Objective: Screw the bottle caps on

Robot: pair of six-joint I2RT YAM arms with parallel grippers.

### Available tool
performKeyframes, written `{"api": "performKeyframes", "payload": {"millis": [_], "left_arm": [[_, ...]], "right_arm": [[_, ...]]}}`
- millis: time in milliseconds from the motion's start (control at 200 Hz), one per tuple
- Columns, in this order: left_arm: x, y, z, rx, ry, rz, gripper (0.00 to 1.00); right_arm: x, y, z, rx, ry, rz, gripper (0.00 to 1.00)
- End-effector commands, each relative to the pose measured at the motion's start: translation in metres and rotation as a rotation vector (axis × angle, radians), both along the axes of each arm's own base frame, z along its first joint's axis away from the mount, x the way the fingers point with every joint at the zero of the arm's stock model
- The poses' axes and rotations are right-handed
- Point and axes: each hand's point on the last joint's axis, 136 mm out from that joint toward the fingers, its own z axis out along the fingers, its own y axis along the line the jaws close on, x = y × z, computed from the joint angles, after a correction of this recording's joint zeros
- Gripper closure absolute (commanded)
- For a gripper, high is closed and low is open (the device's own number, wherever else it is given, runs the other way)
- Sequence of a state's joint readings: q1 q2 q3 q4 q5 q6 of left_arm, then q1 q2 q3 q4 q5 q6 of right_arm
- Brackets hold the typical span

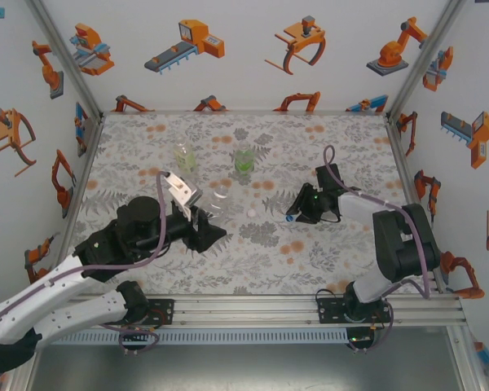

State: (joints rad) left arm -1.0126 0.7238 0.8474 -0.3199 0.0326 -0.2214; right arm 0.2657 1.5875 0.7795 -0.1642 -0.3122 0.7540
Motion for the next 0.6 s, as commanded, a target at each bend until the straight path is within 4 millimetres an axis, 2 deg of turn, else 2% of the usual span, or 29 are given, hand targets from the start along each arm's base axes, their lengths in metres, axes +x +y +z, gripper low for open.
{"api": "performKeyframes", "payload": {"millis": [0, 205, 436, 596], "left_arm": [[-0.002, -0.001, 0.027, -0.072, -0.028, -0.013, 1.0], [-0.002, 0.007, 0.029, -0.076, -0.038, 0.004, 1.0], [-0.006, 0.017, 0.028, -0.083, -0.039, 0.018, 1.0], [-0.008, 0.021, 0.026, -0.089, -0.034, 0.022, 1.0]], "right_arm": [[-0.02, -0.019, -0.021, -0.169, 0.106, 0.021, 0.55], [-0.011, 0.004, -0.012, -0.306, 0.1, 0.121, 0.53], [-0.008, 0.013, -0.005, -0.525, 0.073, 0.228, 0.53], [-0.008, 0.022, -0.005, -0.56, 0.054, 0.26, 0.56]]}}
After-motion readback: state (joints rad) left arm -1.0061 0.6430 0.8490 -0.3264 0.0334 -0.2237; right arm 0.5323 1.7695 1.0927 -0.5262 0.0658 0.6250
